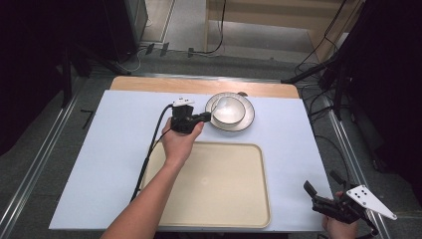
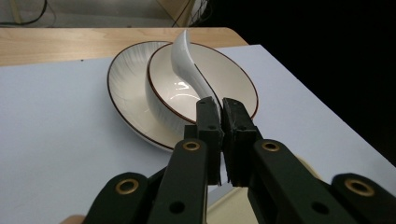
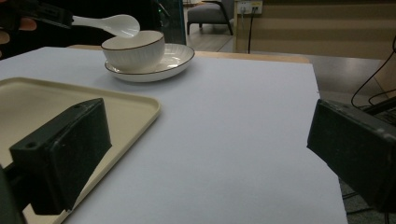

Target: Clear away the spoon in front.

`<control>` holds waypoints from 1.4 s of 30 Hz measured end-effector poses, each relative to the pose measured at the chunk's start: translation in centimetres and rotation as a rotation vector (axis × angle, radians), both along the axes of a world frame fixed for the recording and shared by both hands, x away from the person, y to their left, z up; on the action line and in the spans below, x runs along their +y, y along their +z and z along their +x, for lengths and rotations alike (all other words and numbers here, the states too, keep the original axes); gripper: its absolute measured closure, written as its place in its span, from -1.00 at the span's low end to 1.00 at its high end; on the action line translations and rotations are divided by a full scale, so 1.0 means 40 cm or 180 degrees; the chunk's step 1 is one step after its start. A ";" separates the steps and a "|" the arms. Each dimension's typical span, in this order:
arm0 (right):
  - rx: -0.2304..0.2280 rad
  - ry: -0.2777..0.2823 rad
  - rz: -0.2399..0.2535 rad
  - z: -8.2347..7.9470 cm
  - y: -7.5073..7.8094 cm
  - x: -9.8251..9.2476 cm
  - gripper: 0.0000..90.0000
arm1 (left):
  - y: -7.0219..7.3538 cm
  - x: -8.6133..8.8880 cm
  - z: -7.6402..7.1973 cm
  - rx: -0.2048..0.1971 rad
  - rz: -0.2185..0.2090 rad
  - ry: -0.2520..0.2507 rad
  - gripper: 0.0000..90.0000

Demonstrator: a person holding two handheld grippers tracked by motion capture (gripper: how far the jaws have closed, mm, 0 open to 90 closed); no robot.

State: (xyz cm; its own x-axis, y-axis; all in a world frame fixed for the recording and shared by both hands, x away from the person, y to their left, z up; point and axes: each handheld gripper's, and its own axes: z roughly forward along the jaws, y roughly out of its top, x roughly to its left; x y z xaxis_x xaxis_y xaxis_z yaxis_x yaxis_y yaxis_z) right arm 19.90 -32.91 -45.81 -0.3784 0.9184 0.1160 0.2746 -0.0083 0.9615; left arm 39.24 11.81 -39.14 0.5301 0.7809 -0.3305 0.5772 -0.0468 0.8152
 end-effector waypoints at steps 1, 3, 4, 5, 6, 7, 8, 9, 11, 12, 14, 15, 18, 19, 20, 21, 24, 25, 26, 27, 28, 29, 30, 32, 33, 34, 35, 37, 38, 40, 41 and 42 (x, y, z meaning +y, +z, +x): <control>0.0002 0.0001 -0.0001 0.000 0.000 0.000 -1.00 | 0.003 0.006 -0.004 -0.0004 0.0008 -0.0001 0.95; -0.0001 0.0000 -0.0001 0.000 0.000 0.001 -1.00 | 0.007 0.017 -0.012 -0.0037 0.0010 -0.0001 0.95; 0.0001 -0.0001 -0.0001 0.000 0.000 0.001 -1.00 | 0.009 0.020 -0.017 -0.0050 0.0003 0.0011 0.95; 0.0002 -0.0002 -0.0005 0.000 0.000 0.001 -1.00 | 0.012 0.026 -0.022 -0.0059 0.0011 0.0022 0.95; 0.0001 0.0000 0.0001 0.000 0.000 0.001 -1.00 | 0.013 0.030 -0.026 -0.0071 -0.0005 0.0030 0.95; 0.0001 -0.0002 -0.0006 0.000 0.000 0.001 -1.00 | 0.015 0.036 -0.031 -0.0086 -0.0017 0.0034 0.95; -0.0003 0.0000 -0.0007 0.000 0.001 0.001 -1.00 | 0.016 0.040 -0.034 -0.0096 -0.0019 0.0042 0.95; -0.0004 -0.0001 -0.0001 0.000 0.001 0.002 -1.00 | 0.017 0.045 -0.040 -0.0111 -0.0031 0.0063 0.95; -0.0002 0.0005 0.0001 -0.001 0.001 0.003 -1.00 | 0.020 0.056 -0.050 -0.0123 -0.0046 0.0076 0.96; -0.0003 0.0009 -0.0005 -0.001 0.001 0.003 -1.00 | 0.021 0.060 -0.055 -0.0133 -0.0036 0.0080 0.95; -0.0003 0.0010 -0.0007 -0.001 0.001 0.003 -1.00 | 0.021 0.064 -0.060 -0.0150 -0.0031 0.0086 0.95; -0.0003 0.0010 -0.0007 -0.001 0.001 0.003 -1.00 | 0.022 0.069 -0.065 -0.0157 -0.0022 0.0093 0.95; 0.0004 0.0008 -0.0014 -0.001 0.000 0.004 -1.00 | 0.026 0.088 -0.083 -0.0197 -0.0014 0.0114 0.95; 0.0007 0.0003 -0.0013 -0.001 0.000 0.004 -1.00 | 0.027 0.093 -0.087 -0.0199 -0.0014 0.0119 0.95; 0.0007 0.0003 -0.0013 -0.001 0.000 0.004 -1.00 | 0.027 0.093 -0.087 -0.0199 -0.0014 0.0119 0.95; 0.0010 0.0004 -0.0015 0.000 0.000 0.005 -1.00 | 0.027 0.102 -0.096 -0.0217 -0.0003 0.0122 0.95; 0.0011 0.0016 -0.0026 0.000 0.000 0.006 -1.00 | 0.028 0.111 -0.106 -0.0231 -0.0018 0.0147 0.95; 0.0010 0.0015 -0.0028 0.000 0.000 0.007 -1.00 | 0.027 0.121 -0.116 -0.0238 -0.0023 0.0165 0.95; 0.0010 0.0015 -0.0028 0.000 0.000 0.007 -1.00 | 0.026 0.126 -0.121 -0.0245 -0.0023 0.0171 0.96; 0.0008 0.0014 -0.0031 0.000 -0.001 0.007 -1.00 | 0.026 0.126 -0.121 -0.0245 -0.0023 0.0171 0.95; 0.0008 0.0013 -0.0032 0.000 -0.001 0.007 -1.00 | 0.024 0.135 -0.130 -0.0251 -0.0034 0.0185 0.95; 0.0010 0.0012 -0.0031 0.000 -0.001 0.007 -1.00 | 0.024 0.135 -0.130 -0.0251 -0.0034 0.0185 0.95; 0.0011 0.0009 -0.0034 0.000 -0.001 0.007 -1.00 | 0.022 0.144 -0.139 -0.0254 -0.0054 0.0204 0.95; 0.0008 0.0011 -0.0033 0.000 -0.001 0.007 -1.00 | 0.021 0.148 -0.144 -0.0256 -0.0053 0.0214 0.95; 0.0004 0.0012 -0.0031 0.000 -0.001 0.008 -1.00 | 0.021 0.155 -0.148 -0.0249 -0.0068 0.0199 0.95; 0.0001 0.0010 -0.0033 0.001 -0.001 0.009 -1.00 | 0.021 0.161 -0.156 -0.0256 -0.0068 0.0200 0.96; 0.0004 0.0011 -0.0037 0.000 -0.001 0.009 -1.00 | 0.022 0.166 -0.160 -0.0277 -0.0040 0.0207 0.95; 0.0005 0.0014 -0.0040 0.000 -0.001 0.010 -1.00 | 0.023 0.174 -0.168 -0.0289 -0.0070 0.0224 0.95; 0.0009 0.0011 -0.0035 0.000 -0.001 0.010 -1.00 | 0.024 0.178 -0.172 -0.0297 -0.0068 0.0231 0.95; 0.0014 0.0006 -0.0042 0.001 -0.001 0.010 -1.00 | 0.023 0.185 -0.180 -0.0299 -0.0069 0.0242 0.96; 0.0015 0.0006 -0.0041 0.000 0.000 0.011 -1.00 | 0.022 0.188 -0.184 -0.0298 -0.0067 0.0247 0.95; 0.0008 0.0007 -0.0043 0.001 0.000 0.011 -1.00 | 0.021 0.191 -0.187 -0.0303 -0.0065 0.0250 0.95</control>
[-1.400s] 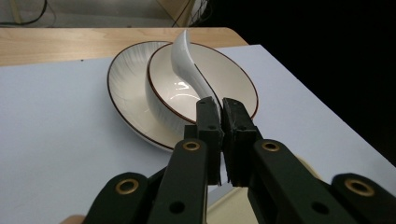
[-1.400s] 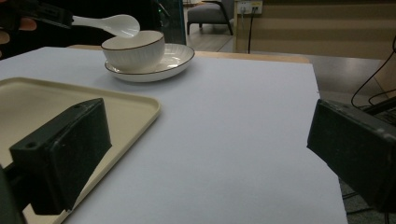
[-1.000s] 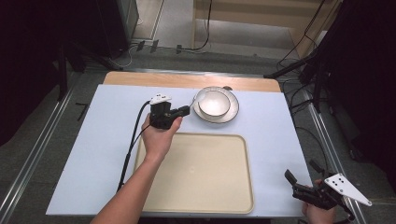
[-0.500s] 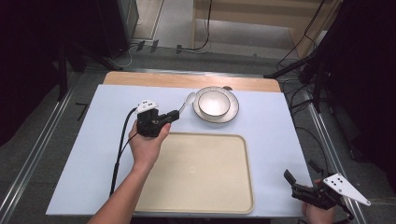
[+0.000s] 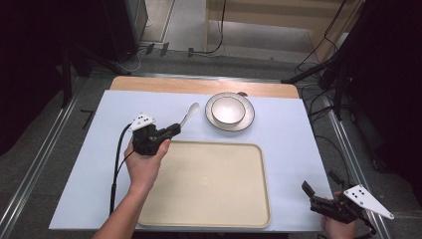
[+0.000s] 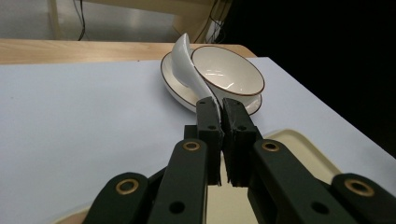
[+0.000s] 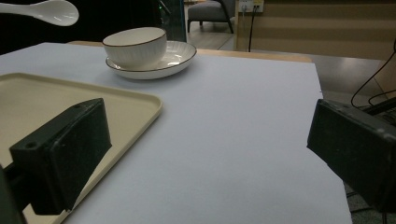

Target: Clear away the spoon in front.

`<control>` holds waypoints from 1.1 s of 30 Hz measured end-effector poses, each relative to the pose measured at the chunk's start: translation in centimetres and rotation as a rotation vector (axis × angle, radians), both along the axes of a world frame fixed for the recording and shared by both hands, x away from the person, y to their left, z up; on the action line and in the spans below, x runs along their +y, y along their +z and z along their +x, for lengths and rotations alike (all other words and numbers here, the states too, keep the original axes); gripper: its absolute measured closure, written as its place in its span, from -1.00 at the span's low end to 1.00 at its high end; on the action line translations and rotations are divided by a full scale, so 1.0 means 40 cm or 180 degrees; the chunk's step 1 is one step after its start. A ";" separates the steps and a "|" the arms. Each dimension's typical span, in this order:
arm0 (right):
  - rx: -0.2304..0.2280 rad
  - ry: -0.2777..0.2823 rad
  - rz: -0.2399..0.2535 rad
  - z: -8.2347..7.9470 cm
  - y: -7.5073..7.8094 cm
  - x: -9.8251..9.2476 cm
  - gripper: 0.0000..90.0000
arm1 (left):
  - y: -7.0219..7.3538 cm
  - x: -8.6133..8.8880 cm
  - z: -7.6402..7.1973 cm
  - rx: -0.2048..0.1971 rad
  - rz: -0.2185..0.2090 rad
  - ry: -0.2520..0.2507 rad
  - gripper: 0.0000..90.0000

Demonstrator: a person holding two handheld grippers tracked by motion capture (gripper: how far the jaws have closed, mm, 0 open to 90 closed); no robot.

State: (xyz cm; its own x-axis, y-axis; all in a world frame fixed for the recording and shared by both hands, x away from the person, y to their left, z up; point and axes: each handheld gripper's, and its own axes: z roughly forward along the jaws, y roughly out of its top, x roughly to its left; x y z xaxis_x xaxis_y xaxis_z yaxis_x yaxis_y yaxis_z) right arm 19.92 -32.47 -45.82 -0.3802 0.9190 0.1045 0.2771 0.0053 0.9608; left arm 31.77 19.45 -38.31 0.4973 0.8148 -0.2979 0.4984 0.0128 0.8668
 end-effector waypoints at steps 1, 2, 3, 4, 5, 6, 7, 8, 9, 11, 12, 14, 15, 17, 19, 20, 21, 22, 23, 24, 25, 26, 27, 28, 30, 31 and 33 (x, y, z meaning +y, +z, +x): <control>-0.0003 0.0002 0.0001 0.000 0.001 0.000 -1.00 | -0.001 0.002 -0.003 0.0003 -0.0008 0.0003 0.95; -0.0005 0.0000 0.0007 -0.001 0.001 0.000 -1.00 | -0.002 0.005 -0.006 0.0000 0.0000 0.0010 0.95; -0.0005 0.0000 0.0007 -0.001 0.001 0.000 -1.00 | -0.002 0.005 -0.006 0.0000 0.0000 0.0010 0.95; -0.0005 -0.0002 0.0008 -0.001 0.001 0.000 -1.00 | -0.005 0.011 -0.014 -0.0003 -0.0003 0.0027 0.95; -0.0003 -0.0006 0.0004 -0.002 0.001 -0.001 -1.00 | -0.006 0.013 -0.018 -0.0005 -0.0022 0.0034 0.95; -0.0002 -0.0001 0.0011 -0.002 0.001 -0.002 -1.00 | -0.007 0.016 -0.023 -0.0005 -0.0031 0.0036 0.95; -0.0004 0.0001 0.0010 -0.002 0.001 -0.002 -1.00 | -0.007 0.016 -0.023 -0.0005 -0.0031 0.0036 0.95; -0.0005 0.0001 0.0010 -0.002 0.001 -0.002 -1.00 | -0.008 0.021 -0.031 -0.0019 -0.0022 0.0043 0.95; -0.0005 0.0002 0.0006 -0.002 0.001 -0.003 -1.00 | -0.009 0.024 -0.036 -0.0019 -0.0027 0.0054 0.95; -0.0006 -0.0003 0.0007 -0.002 0.002 -0.002 -1.00 | -0.011 0.030 -0.044 -0.0027 -0.0006 0.0058 0.95; -0.0009 -0.0001 0.0005 -0.002 0.002 -0.001 -1.00 | -0.012 0.033 -0.048 -0.0025 -0.0017 0.0071 0.95; -0.0007 0.0001 0.0008 -0.001 0.002 0.000 -1.00 | -0.013 0.040 -0.056 -0.0038 -0.0012 0.0087 0.95; -0.0007 0.0003 0.0010 -0.001 0.002 0.000 -1.00 | -0.013 0.045 -0.060 -0.0043 -0.0011 0.0091 0.95; -0.0008 0.0002 0.0009 -0.002 0.002 0.001 -1.00 | -0.014 0.053 -0.069 -0.0048 -0.0024 0.0122 0.95; -0.0003 0.0001 0.0009 -0.002 0.002 0.001 -1.00 | -0.015 0.062 -0.079 -0.0050 -0.0046 0.0131 0.95; -0.0007 0.0008 0.0001 -0.002 0.002 0.000 -1.00 | -0.016 0.066 -0.084 -0.0059 -0.0038 0.0140 0.95; -0.0010 0.0011 0.0001 -0.002 0.002 0.001 -1.00 | -0.016 0.066 -0.084 -0.0059 -0.0038 0.0140 0.95; -0.0011 0.0009 0.0001 -0.002 0.002 0.001 -1.00 | -0.018 0.074 -0.094 -0.0064 -0.0040 0.0168 0.95; -0.0013 0.0011 0.0002 -0.002 0.002 0.002 -1.00 | -0.019 0.078 -0.099 -0.0071 -0.0036 0.0176 0.95; -0.0014 0.0010 -0.0004 -0.002 0.002 0.002 -1.00 | -0.020 0.083 -0.104 -0.0066 -0.0037 0.0182 0.95; -0.0009 0.0009 -0.0009 -0.002 0.003 0.003 -1.00 | -0.022 0.087 -0.109 -0.0069 -0.0050 0.0193 0.95; -0.0009 0.0013 -0.0010 -0.002 0.003 0.003 -1.00 | -0.022 0.091 -0.112 -0.0070 -0.0042 0.0205 0.95; -0.0008 0.0012 -0.0012 -0.003 0.003 0.003 -1.00 | -0.024 0.096 -0.118 -0.0078 -0.0059 0.0219 0.96; -0.0009 0.0014 -0.0015 -0.002 0.003 0.004 -1.00 | -0.025 0.101 -0.123 -0.0084 -0.0065 0.0229 0.95; -0.0003 0.0013 -0.0014 -0.002 0.003 0.004 -1.00 | -0.026 0.107 -0.132 -0.0087 -0.0052 0.0235 0.95; -0.0004 0.0008 -0.0011 -0.002 0.003 0.004 -1.00 | -0.028 0.109 -0.137 -0.0094 -0.0043 0.0247 0.95; -0.0002 0.0008 -0.0013 -0.002 0.003 0.005 -1.00 | -0.033 0.115 -0.147 -0.0092 -0.0035 0.0259 0.95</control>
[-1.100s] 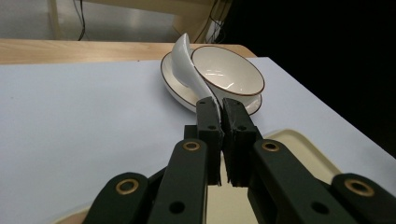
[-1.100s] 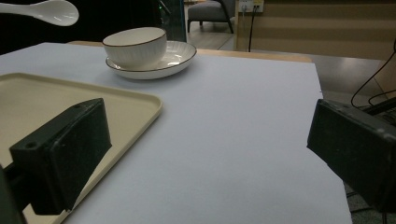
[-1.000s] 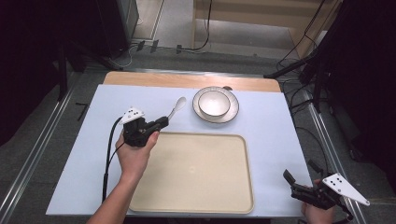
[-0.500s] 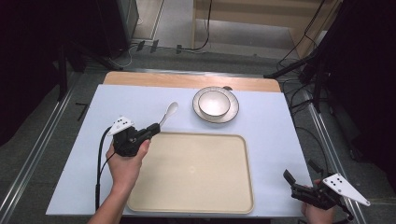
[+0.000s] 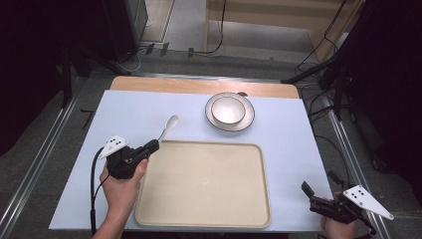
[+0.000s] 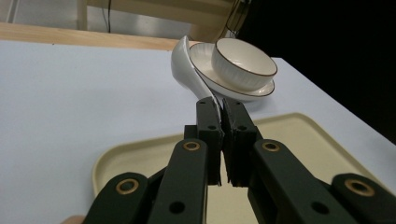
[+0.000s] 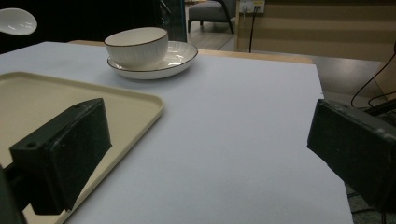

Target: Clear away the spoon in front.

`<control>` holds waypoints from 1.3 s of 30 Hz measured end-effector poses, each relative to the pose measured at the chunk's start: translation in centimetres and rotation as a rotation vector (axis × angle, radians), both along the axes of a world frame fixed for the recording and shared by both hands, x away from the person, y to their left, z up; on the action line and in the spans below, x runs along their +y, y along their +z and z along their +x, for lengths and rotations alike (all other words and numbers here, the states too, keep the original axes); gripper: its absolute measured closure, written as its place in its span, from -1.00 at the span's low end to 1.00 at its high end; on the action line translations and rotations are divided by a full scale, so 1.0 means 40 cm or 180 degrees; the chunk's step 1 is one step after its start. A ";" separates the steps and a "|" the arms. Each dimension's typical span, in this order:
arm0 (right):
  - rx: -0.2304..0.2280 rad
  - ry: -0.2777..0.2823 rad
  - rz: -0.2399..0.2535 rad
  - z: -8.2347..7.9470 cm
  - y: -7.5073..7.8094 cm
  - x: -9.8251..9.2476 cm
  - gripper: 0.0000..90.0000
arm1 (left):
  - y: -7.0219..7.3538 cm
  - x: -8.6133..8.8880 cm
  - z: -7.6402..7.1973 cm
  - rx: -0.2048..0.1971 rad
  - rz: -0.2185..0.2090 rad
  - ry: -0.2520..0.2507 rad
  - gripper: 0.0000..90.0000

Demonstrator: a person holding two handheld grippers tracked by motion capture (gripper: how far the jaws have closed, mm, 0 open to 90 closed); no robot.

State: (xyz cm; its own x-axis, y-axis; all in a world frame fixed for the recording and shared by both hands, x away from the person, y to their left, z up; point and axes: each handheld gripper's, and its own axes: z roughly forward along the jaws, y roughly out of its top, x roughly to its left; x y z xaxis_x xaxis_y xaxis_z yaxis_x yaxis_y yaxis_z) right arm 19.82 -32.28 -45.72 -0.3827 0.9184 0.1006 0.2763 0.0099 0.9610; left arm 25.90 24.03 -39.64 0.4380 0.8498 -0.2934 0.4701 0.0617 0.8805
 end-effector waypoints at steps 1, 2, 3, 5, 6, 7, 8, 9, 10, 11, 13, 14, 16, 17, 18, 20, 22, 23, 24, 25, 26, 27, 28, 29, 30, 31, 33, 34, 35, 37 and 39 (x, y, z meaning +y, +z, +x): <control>0.0000 0.0001 0.0000 0.000 0.000 0.000 -1.00 | -0.003 0.003 -0.005 0.0002 -0.0020 0.0011 0.95; -0.0001 0.0002 -0.0001 0.000 0.000 0.000 -1.00 | -0.006 0.007 -0.010 -0.0006 -0.0021 0.0018 0.95; 0.0003 0.0001 -0.0001 0.000 0.000 0.000 -1.00 | -0.008 0.010 -0.015 -0.0001 -0.0025 0.0025 0.95; 0.0002 0.0002 -0.0003 0.000 0.000 0.001 -1.00 | -0.012 0.016 -0.025 -0.0010 -0.0029 0.0050 0.95; -0.0003 0.0006 -0.0011 -0.001 0.000 0.001 -1.00 | -0.014 0.018 -0.030 -0.0011 -0.0034 0.0052 0.95; -0.0004 0.0008 -0.0008 -0.001 0.000 0.001 -1.00 | -0.016 0.021 -0.035 -0.0010 -0.0035 0.0061 0.95; 0.0001 0.0005 -0.0007 0.000 0.000 0.001 -1.00 | -0.017 0.024 -0.039 -0.0013 -0.0026 0.0061 0.95; 0.0004 0.0005 -0.0009 0.000 -0.001 0.002 -1.00 | -0.019 0.026 -0.043 -0.0008 -0.0024 0.0069 0.95; 0.0002 0.0008 -0.0009 0.000 -0.001 0.002 -1.00 | -0.021 0.029 -0.049 -0.0003 -0.0031 0.0074 0.95; 0.0003 0.0010 -0.0009 0.000 -0.001 0.002 -1.00 | -0.023 0.031 -0.052 0.0005 -0.0033 0.0079 0.95; 0.0000 0.0010 -0.0009 0.000 0.000 0.002 -1.00 | -0.026 0.037 -0.060 0.0007 -0.0008 0.0092 0.95; 0.0001 0.0015 -0.0018 -0.001 0.000 0.002 -1.00 | -0.028 0.039 -0.065 0.0007 -0.0016 0.0107 0.95; -0.0003 0.0011 -0.0014 -0.002 0.001 0.002 -1.00 | -0.030 0.043 -0.069 -0.0001 -0.0003 0.0129 0.95; -0.0001 0.0011 -0.0011 -0.002 0.001 0.002 -1.00 | -0.036 0.051 -0.079 0.0007 -0.0013 0.0165 0.95; -0.0001 0.0011 -0.0011 -0.002 0.001 0.002 -1.00 | -0.036 0.051 -0.079 0.0007 -0.0013 0.0165 0.95; 0.0001 0.0012 -0.0017 -0.002 0.000 0.002 -1.00 | -0.045 0.061 -0.095 0.0002 -0.0005 0.0202 0.95; -0.0004 0.0017 -0.0024 -0.001 0.000 0.002 -1.00 | -0.052 0.066 -0.105 0.0003 0.0002 0.0231 0.95; -0.0002 0.0021 -0.0026 -0.001 0.000 0.003 -1.00 | -0.056 0.069 -0.109 0.0009 -0.0009 0.0244 0.95; 0.0000 0.0022 -0.0022 -0.001 0.001 0.004 -1.00 | -0.059 0.071 -0.114 0.0013 -0.0010 0.0239 0.95; 0.0000 0.0022 -0.0027 -0.001 0.001 0.004 -1.00 | -0.061 0.072 -0.117 0.0020 0.0024 0.0247 0.95; -0.0002 0.0023 -0.0030 -0.001 0.001 0.005 -1.00 | -0.065 0.075 -0.120 0.0031 0.0016 0.0244 0.95; 0.0002 0.0025 -0.0031 -0.001 0.001 0.006 -1.00 | -0.068 0.076 -0.121 0.0036 0.0013 0.0234 0.95; 0.0003 0.0025 -0.0033 -0.001 0.000 0.006 -1.00 | -0.073 0.078 -0.124 0.0046 0.0047 0.0240 0.95; 0.0003 0.0025 -0.0033 -0.001 0.000 0.006 -1.00 | -0.073 0.078 -0.124 0.0046 0.0047 0.0240 0.95; 0.0008 0.0024 -0.0029 -0.002 0.000 0.005 -1.00 | -0.082 0.082 -0.128 0.0063 0.0040 0.0255 0.95; 0.0008 0.0023 -0.0031 -0.002 0.000 0.005 -1.00 | -0.086 0.082 -0.130 0.0071 0.0051 0.0272 0.95; 0.0007 0.0021 -0.0031 -0.003 0.001 0.005 -1.00 | -0.096 0.081 -0.132 0.0096 0.0033 0.0281 0.95; 0.0007 0.0021 -0.0034 -0.003 0.001 0.005 -1.00 | -0.102 0.079 -0.133 0.0115 0.0037 0.0279 0.95; 0.0006 0.0020 -0.0035 -0.003 0.001 0.004 -1.00 | -0.102 0.079 -0.133 0.0115 0.0037 0.0279 0.95; 0.0010 0.0011 -0.0034 -0.003 0.000 0.003 -1.00 | -0.114 0.077 -0.130 0.0156 0.0082 0.0243 0.95; 0.0006 0.0011 -0.0039 -0.003 0.000 0.003 -1.00 | -0.119 0.079 -0.127 0.0166 0.0096 0.0256 0.95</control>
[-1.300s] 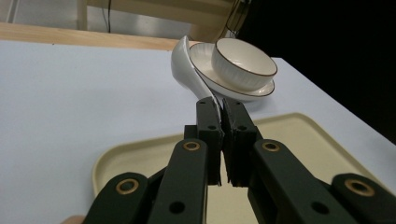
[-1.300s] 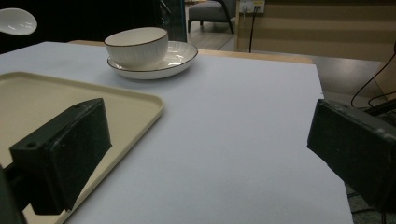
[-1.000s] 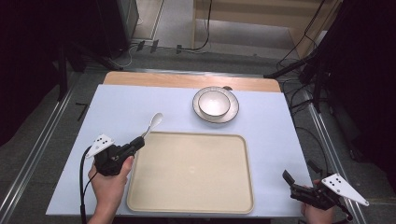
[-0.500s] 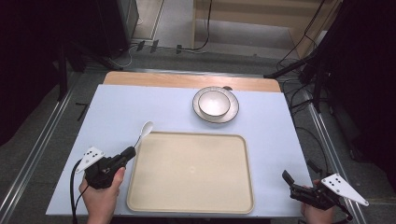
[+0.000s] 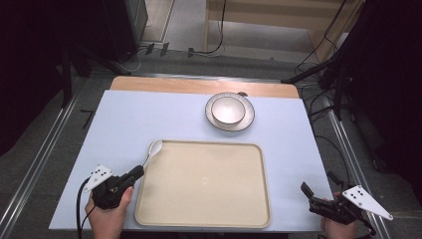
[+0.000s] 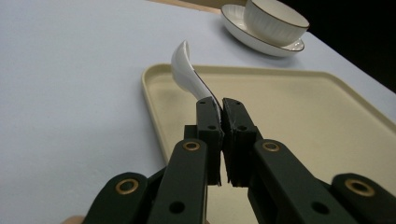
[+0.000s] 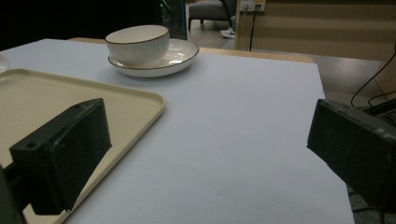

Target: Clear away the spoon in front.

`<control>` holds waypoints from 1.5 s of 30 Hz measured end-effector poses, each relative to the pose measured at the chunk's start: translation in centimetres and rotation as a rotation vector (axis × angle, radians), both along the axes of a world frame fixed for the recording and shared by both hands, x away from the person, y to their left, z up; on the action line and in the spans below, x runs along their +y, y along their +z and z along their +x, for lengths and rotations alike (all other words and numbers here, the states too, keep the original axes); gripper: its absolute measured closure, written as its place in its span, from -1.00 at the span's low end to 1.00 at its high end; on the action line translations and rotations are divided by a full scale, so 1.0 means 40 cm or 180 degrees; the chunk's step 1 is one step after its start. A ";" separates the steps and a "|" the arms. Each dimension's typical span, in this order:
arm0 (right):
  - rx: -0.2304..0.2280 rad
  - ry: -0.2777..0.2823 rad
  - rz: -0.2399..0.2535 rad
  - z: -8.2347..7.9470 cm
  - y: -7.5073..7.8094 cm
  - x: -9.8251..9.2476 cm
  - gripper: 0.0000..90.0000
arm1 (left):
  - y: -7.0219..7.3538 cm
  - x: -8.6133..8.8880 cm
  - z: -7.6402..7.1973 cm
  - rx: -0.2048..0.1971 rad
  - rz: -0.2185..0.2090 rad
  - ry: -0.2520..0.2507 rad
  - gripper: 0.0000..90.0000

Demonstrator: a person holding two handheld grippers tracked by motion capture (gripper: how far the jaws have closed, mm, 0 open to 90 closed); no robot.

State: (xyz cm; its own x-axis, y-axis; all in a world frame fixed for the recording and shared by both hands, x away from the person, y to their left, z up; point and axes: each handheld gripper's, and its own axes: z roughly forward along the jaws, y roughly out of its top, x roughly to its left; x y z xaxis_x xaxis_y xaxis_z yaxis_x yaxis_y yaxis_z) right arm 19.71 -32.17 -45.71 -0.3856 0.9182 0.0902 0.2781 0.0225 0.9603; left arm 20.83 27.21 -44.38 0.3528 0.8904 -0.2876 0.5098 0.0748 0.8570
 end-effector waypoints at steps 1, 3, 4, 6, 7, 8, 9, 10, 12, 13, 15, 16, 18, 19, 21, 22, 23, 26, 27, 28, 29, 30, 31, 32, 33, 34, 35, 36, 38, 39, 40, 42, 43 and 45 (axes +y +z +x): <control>0.0004 0.0001 0.0004 0.000 0.000 0.000 -1.00 | -0.002 0.001 0.001 0.0002 -0.0007 0.0005 0.95; 0.0008 0.0009 -0.0002 0.000 -0.001 0.001 -1.00 | -0.006 0.002 0.002 0.0018 0.0038 0.0010 0.95; 0.0006 0.0010 -0.0001 0.000 -0.002 0.001 -1.00 | -0.009 0.002 0.002 0.0032 0.0036 0.0022 0.95; 0.0014 0.0011 0.0002 0.000 -0.002 0.000 -1.00 | -0.015 0.000 0.003 0.0058 0.0060 0.0035 0.95; 0.0012 0.0012 0.0002 0.001 -0.003 0.000 -1.00 | -0.019 -0.001 0.004 0.0072 0.0064 0.0043 0.95; 0.0013 0.0012 0.0003 0.001 -0.003 0.000 -1.00 | -0.022 -0.003 0.004 0.0095 0.0076 0.0049 0.95; 0.0012 0.0011 0.0005 0.001 -0.003 0.000 -1.00 | -0.025 -0.004 0.004 0.0101 0.0096 0.0050 0.95; 0.0013 0.0011 0.0006 0.001 -0.003 0.000 -1.00 | -0.027 -0.006 0.005 0.0112 0.0106 0.0065 0.95; 0.0011 0.0024 0.0008 0.001 -0.002 0.001 -1.00 | -0.031 -0.006 0.007 0.0140 0.0105 0.0077 0.95; 0.0003 0.0029 0.0004 0.001 -0.002 0.001 -1.00 | -0.033 -0.007 0.007 0.0153 0.0122 0.0069 0.95; 0.0005 0.0028 -0.0004 0.000 -0.001 0.002 -1.00 | -0.039 -0.010 0.009 0.0195 0.0141 0.0059 0.94; 0.0007 0.0028 -0.0005 0.000 -0.002 0.002 -1.00 | -0.042 -0.010 0.011 0.0227 0.0144 0.0045 0.94; 0.0009 0.0027 -0.0008 0.000 -0.003 0.002 -1.00 | -0.047 -0.009 0.014 0.0265 0.0150 0.0046 0.93; 0.0015 0.0023 -0.0005 0.000 -0.003 0.002 -1.00 | -0.049 -0.008 0.016 0.0296 0.0158 0.0050 0.92; 0.0017 0.0020 -0.0006 -0.002 -0.002 0.002 -1.00 | -0.053 -0.008 0.017 0.0318 0.0193 0.0090 0.80; 0.0017 0.0021 -0.0007 -0.002 -0.002 0.002 -1.00 | -0.054 -0.007 0.019 0.0349 0.0183 0.0063 0.71; 0.0017 0.0020 -0.0008 -0.002 -0.003 0.001 -1.00 | -0.055 -0.005 0.023 0.0395 0.0178 0.0035 0.63; 0.0013 0.0012 -0.0006 -0.002 -0.003 -0.001 -1.00 | -0.053 -0.003 0.028 0.0439 0.0192 0.0056 0.27; 0.0017 0.0012 -0.0010 -0.002 -0.003 -0.001 -1.00 | -0.053 -0.003 0.028 0.0439 0.0192 0.0056 0.11; 0.0020 0.0011 -0.0004 -0.003 -0.003 -0.001 -1.00 | -0.049 -0.002 0.032 0.0447 0.0225 0.0067 -0.06; 0.0016 0.0010 -0.0002 -0.003 -0.004 -0.001 -1.00 | -0.046 -0.001 0.033 0.0438 0.0246 0.0070 -0.19; 0.0016 0.0009 -0.0002 -0.003 -0.004 -0.001 -1.00 | -0.043 0.000 0.034 0.0438 0.0266 0.0052 -0.32; 0.0015 0.0010 -0.0005 -0.003 -0.004 -0.002 -1.00 | -0.040 -0.001 0.035 0.0431 0.0284 0.0055 -0.46; 0.0017 0.0008 -0.0003 -0.003 -0.004 -0.002 -1.00 | -0.037 0.000 0.036 0.0422 0.0293 0.0040 -0.61; 0.0020 0.0005 -0.0005 -0.003 -0.004 -0.002 -1.00 | -0.035 0.001 0.037 0.0412 0.0308 0.0027 -0.73; 0.0023 0.0004 -0.0001 -0.003 -0.005 -0.003 -1.00 | -0.032 0.004 0.037 0.0398 0.0307 0.0004 -0.82; 0.0023 0.0004 -0.0001 -0.003 -0.005 -0.003 -1.00 | -0.032 0.004 0.037 0.0398 0.0307 0.0004 -0.91; 0.0034 -0.0006 -0.0003 -0.002 -0.007 -0.005 -1.00 | -0.029 0.009 0.036 0.0368 0.0271 -0.0093 -1.00; 0.0037 -0.0012 0.0000 -0.001 -0.007 -0.005 -1.00 | -0.027 0.012 0.035 0.0339 0.0279 -0.0105 -1.00; 0.0036 -0.0007 -0.0005 -0.002 -0.007 -0.005 -1.00 | -0.024 0.014 0.034 0.0313 0.0265 -0.0116 -1.00; 0.0034 -0.0002 -0.0012 -0.004 -0.006 -0.004 -1.00 | -0.020 0.020 0.036 0.0282 0.0240 -0.0167 -1.00; 0.0035 -0.0001 -0.0014 -0.004 -0.006 -0.004 -1.00 | -0.017 0.024 0.037 0.0251 0.0245 -0.0205 -1.00; 0.0046 -0.0002 -0.0023 -0.003 -0.009 -0.005 -1.00 | -0.009 0.029 0.039 0.0191 0.0242 -0.0211 -1.00; 0.0053 -0.0003 -0.0018 -0.003 -0.009 -0.004 -1.00 | 0.000 0.038 0.039 0.0140 0.0211 -0.0208 -1.00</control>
